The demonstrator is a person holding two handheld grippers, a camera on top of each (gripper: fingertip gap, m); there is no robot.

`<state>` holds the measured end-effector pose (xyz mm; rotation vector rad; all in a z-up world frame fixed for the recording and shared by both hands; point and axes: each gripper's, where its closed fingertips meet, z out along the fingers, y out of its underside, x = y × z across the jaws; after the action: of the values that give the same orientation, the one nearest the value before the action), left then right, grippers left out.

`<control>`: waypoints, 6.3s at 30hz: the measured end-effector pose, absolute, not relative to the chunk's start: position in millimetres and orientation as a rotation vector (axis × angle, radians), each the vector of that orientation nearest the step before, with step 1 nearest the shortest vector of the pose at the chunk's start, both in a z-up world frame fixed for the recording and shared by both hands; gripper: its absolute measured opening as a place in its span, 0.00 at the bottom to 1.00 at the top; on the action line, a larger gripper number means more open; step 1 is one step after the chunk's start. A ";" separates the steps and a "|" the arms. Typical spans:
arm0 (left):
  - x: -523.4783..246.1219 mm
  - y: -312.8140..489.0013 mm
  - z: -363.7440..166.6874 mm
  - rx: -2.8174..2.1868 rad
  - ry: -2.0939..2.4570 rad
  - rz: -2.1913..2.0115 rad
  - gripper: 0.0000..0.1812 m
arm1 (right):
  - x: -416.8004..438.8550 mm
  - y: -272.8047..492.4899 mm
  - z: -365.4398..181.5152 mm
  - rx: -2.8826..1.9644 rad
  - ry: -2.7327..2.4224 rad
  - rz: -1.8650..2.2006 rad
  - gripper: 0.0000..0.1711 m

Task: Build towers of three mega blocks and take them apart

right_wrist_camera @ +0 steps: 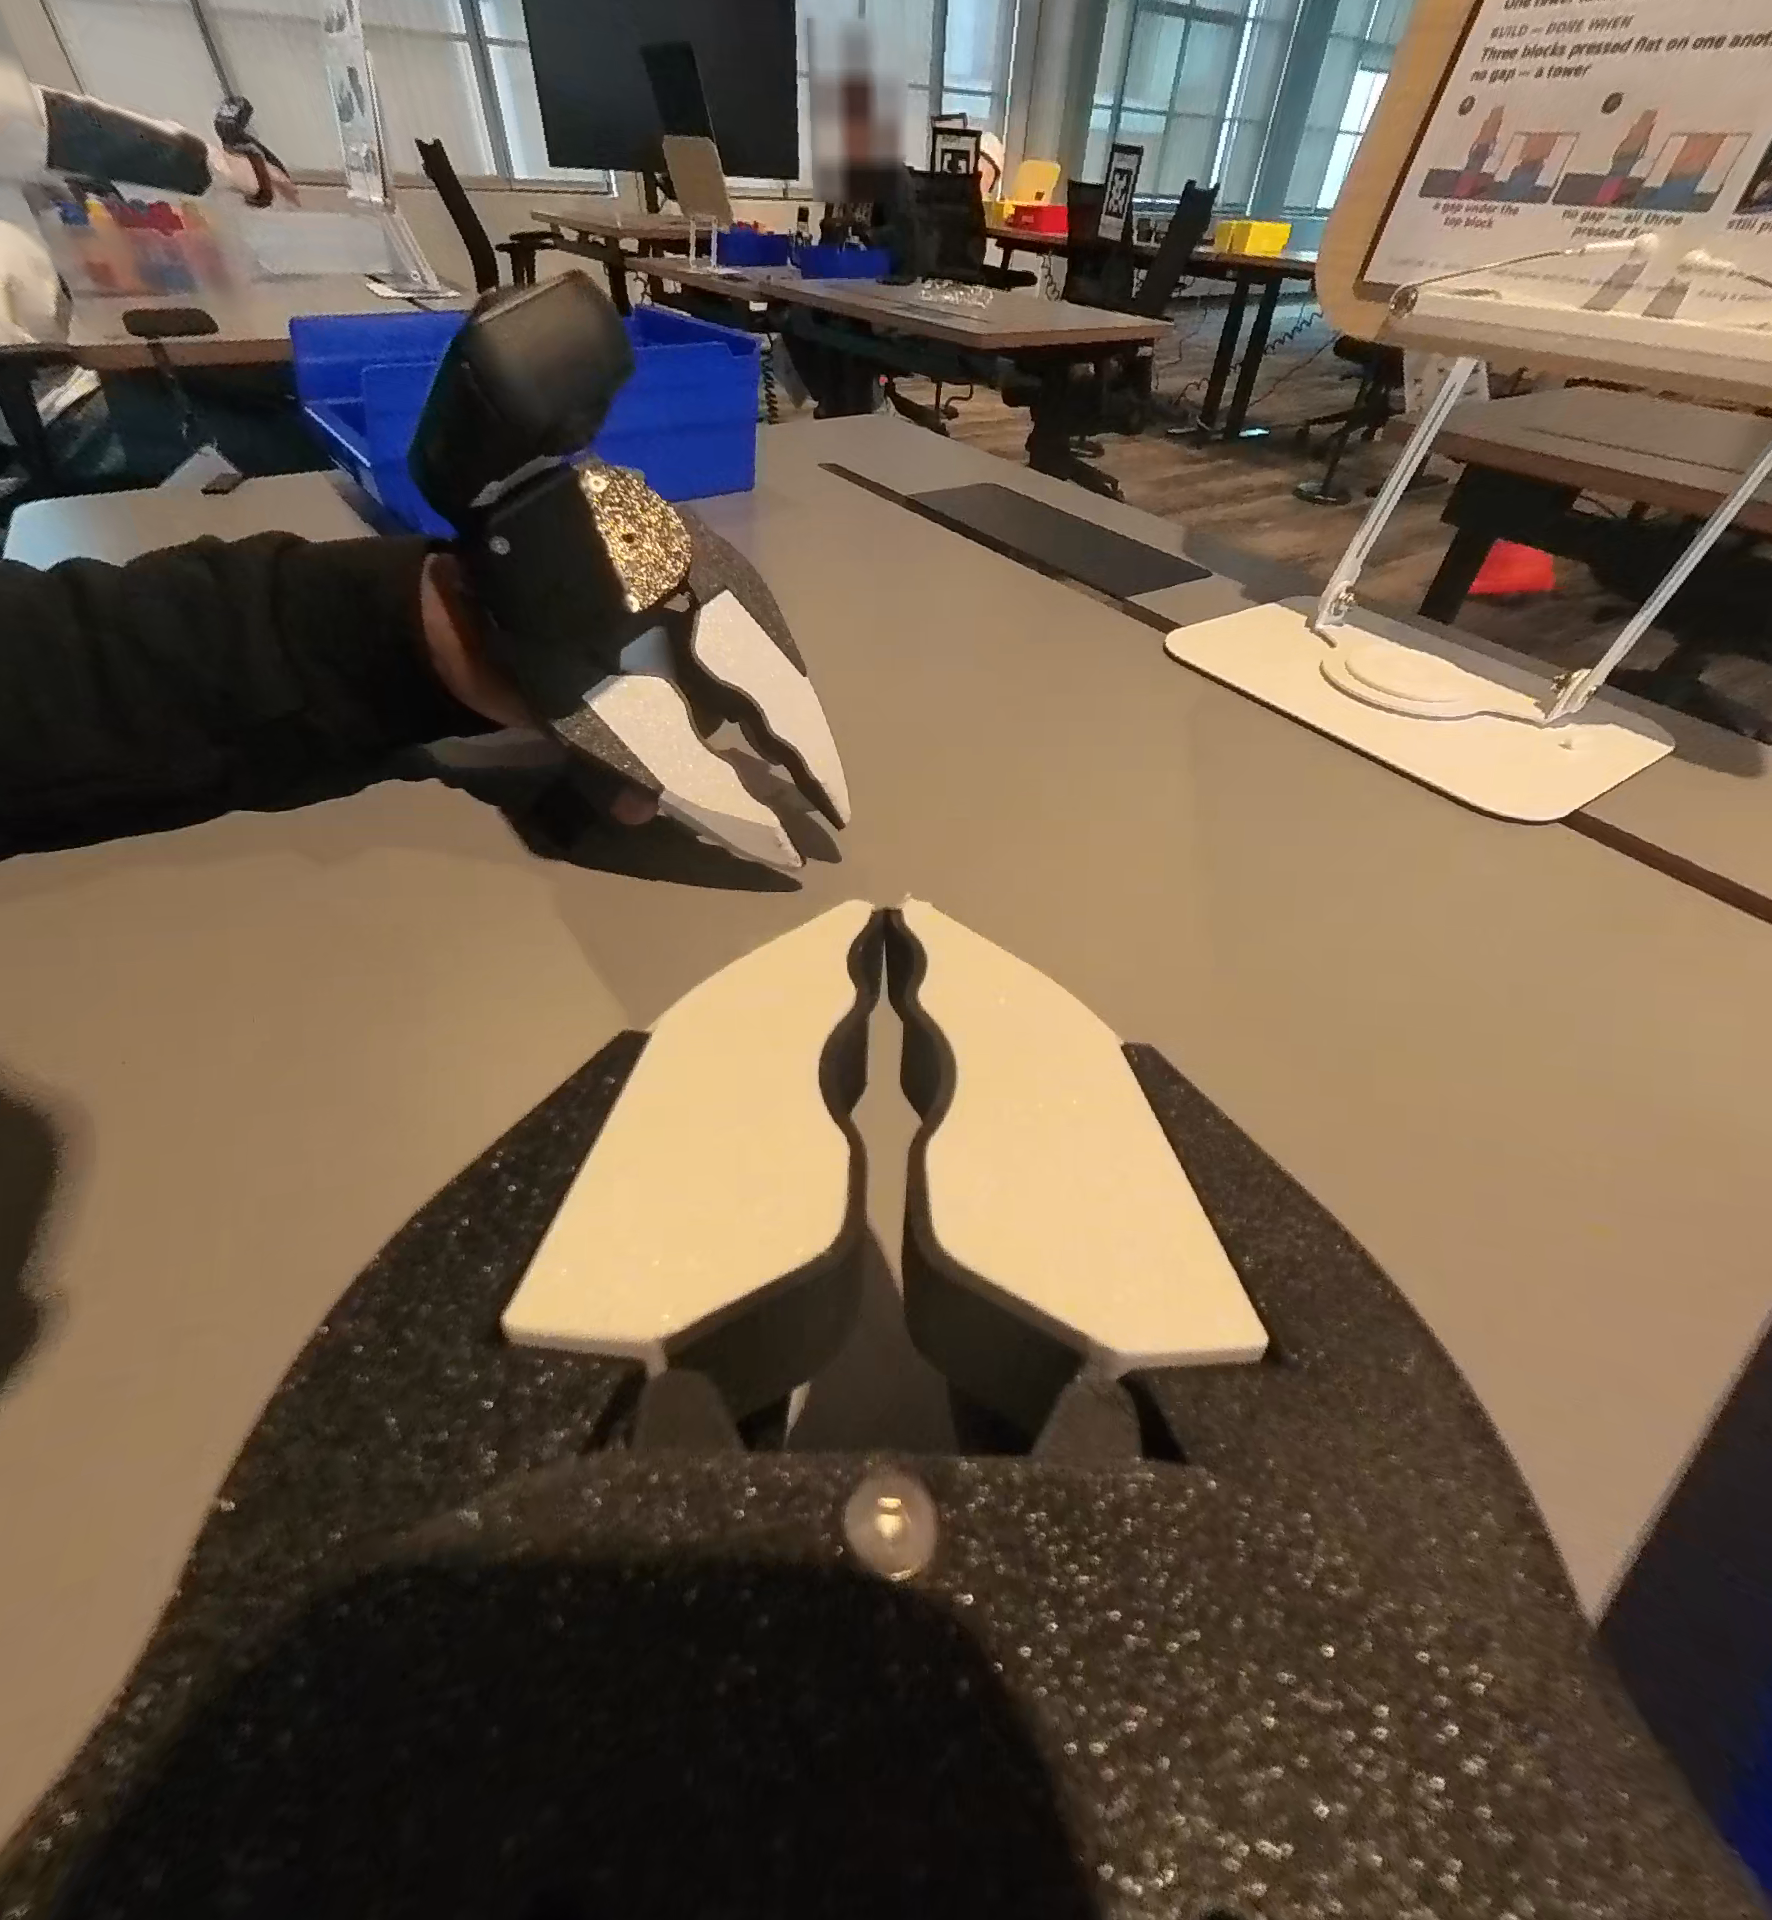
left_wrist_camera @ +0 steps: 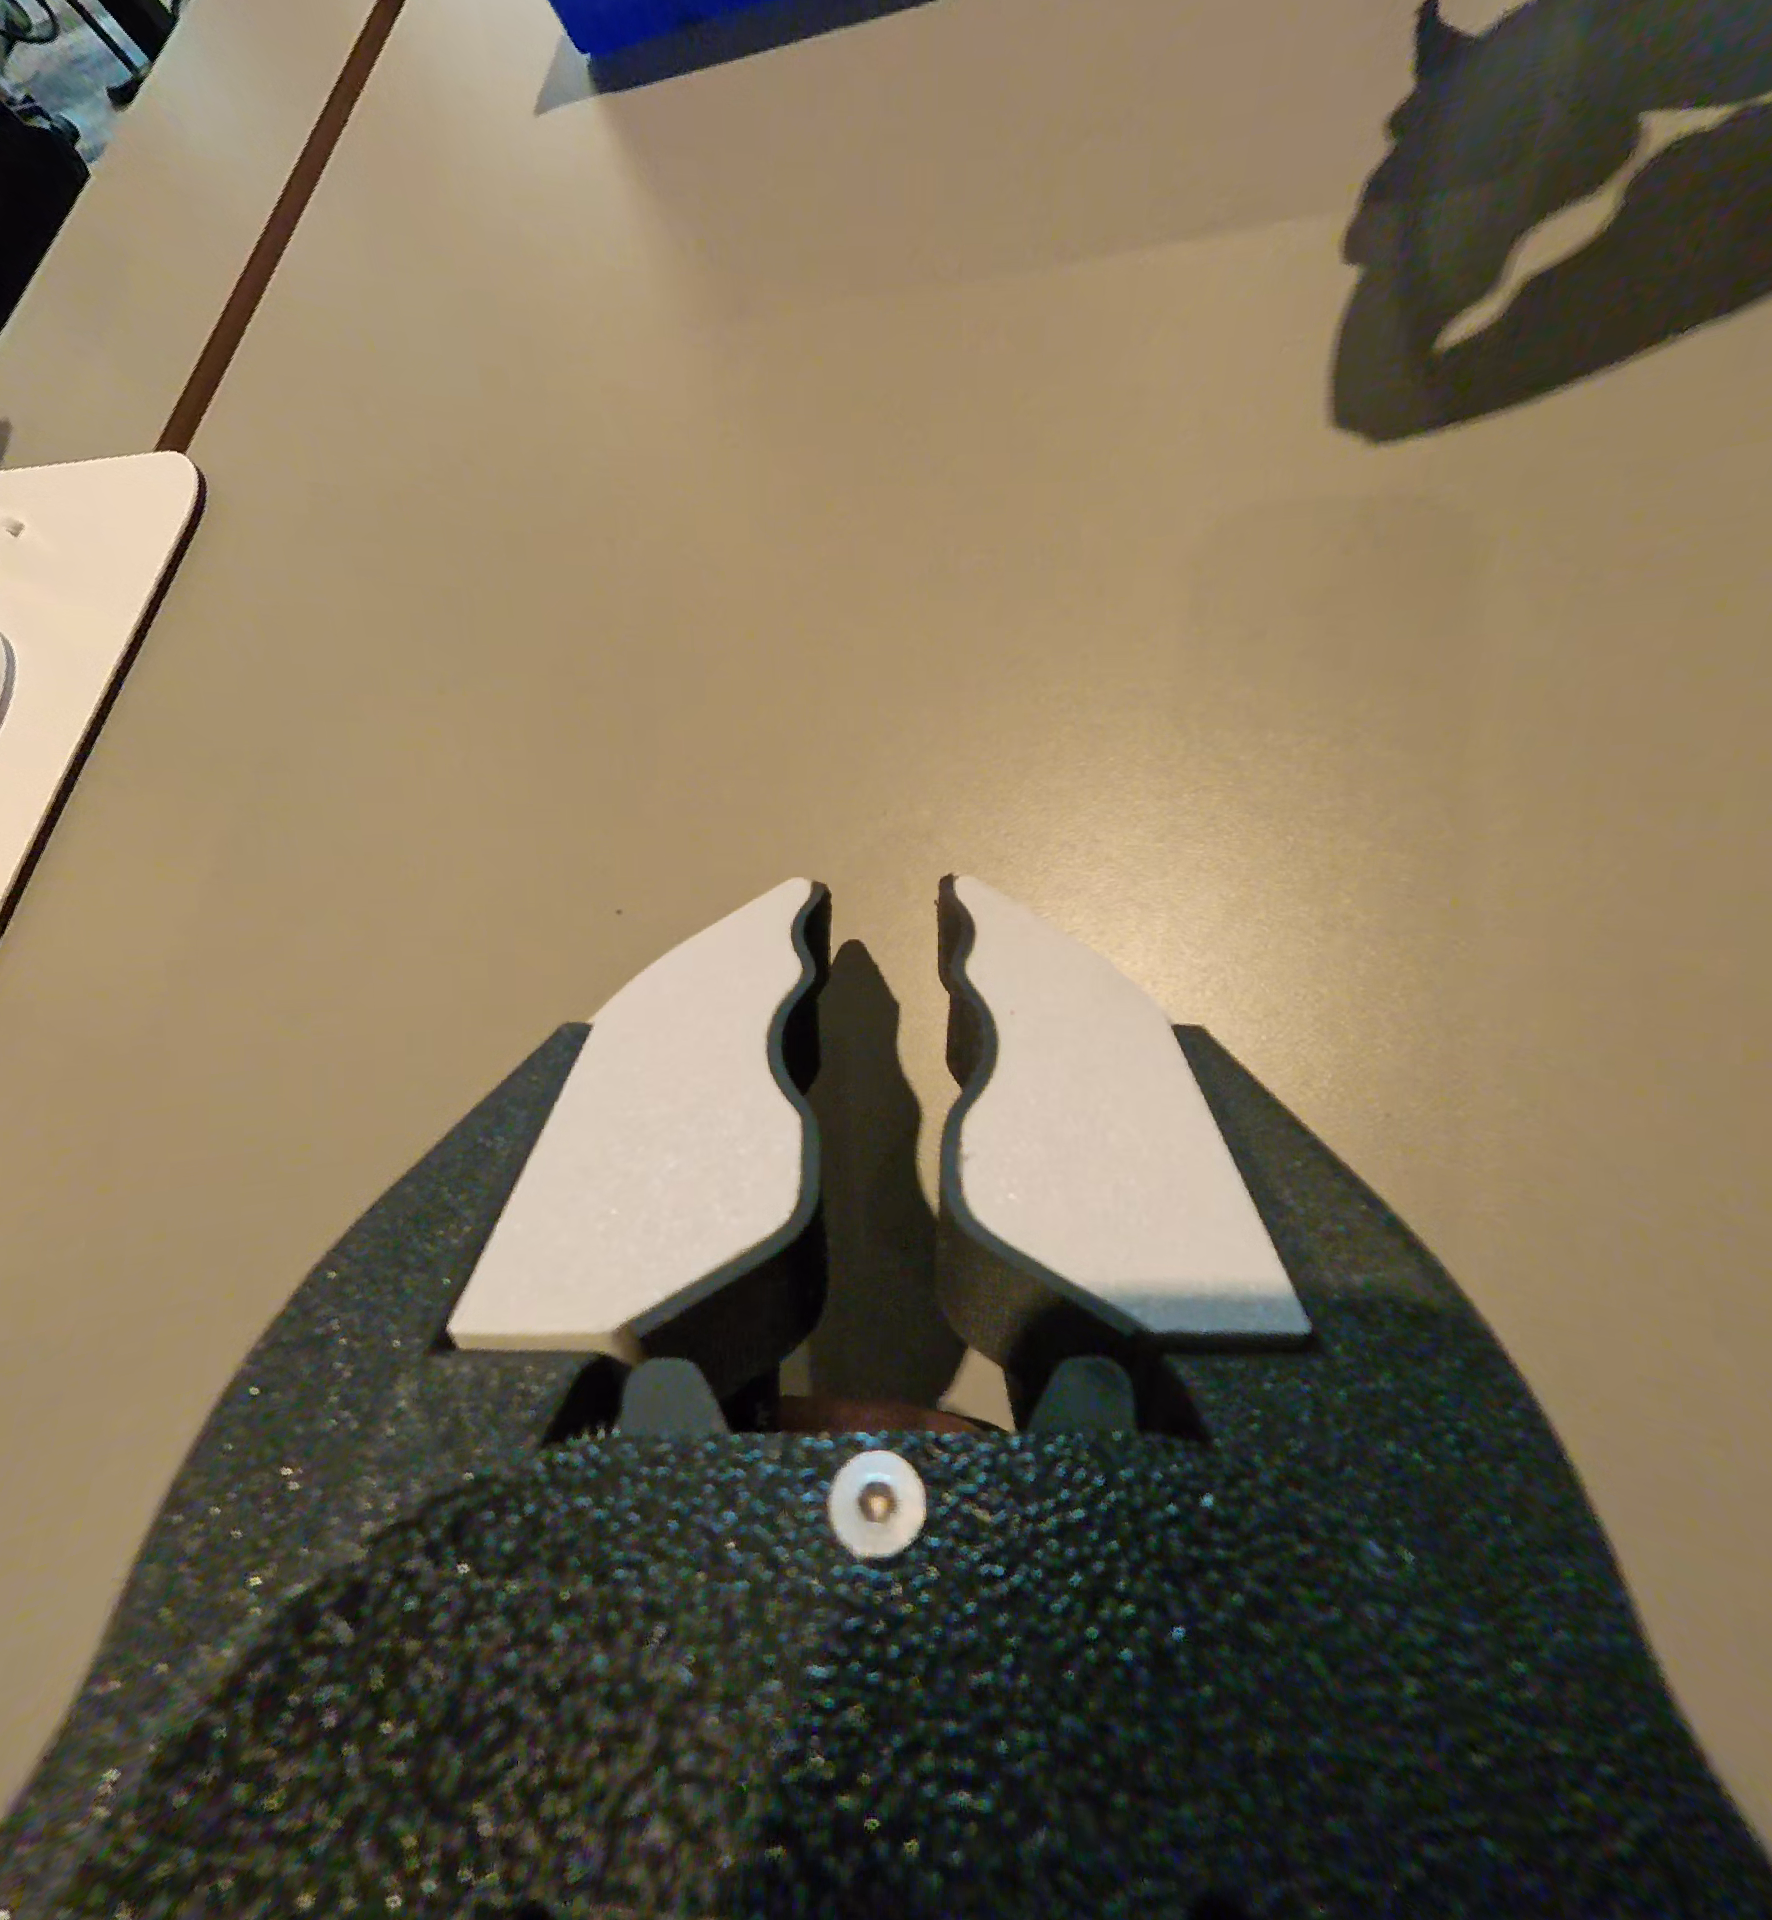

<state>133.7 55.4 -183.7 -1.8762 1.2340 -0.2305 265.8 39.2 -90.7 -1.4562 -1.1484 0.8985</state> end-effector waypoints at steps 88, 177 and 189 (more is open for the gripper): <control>34.8 -206.9 -126.3 -1.579 1.118 -0.707 0.01 | 382.9 25.7 -39.9 -1.298 -0.643 0.253 0.16; 80.4 -199.9 -69.7 -1.313 0.882 -0.839 0.26 | 135.9 78.5 -105.0 -1.258 -1.702 1.196 0.24; -68.2 -72.8 -53.2 -1.662 0.431 0.043 0.24 | 292.3 115.8 -116.9 -1.504 -1.265 1.125 0.20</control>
<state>-68.2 -72.8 -53.2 -1.6625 0.4312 0.0429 292.3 115.8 -116.9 -1.5039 -1.2650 1.1245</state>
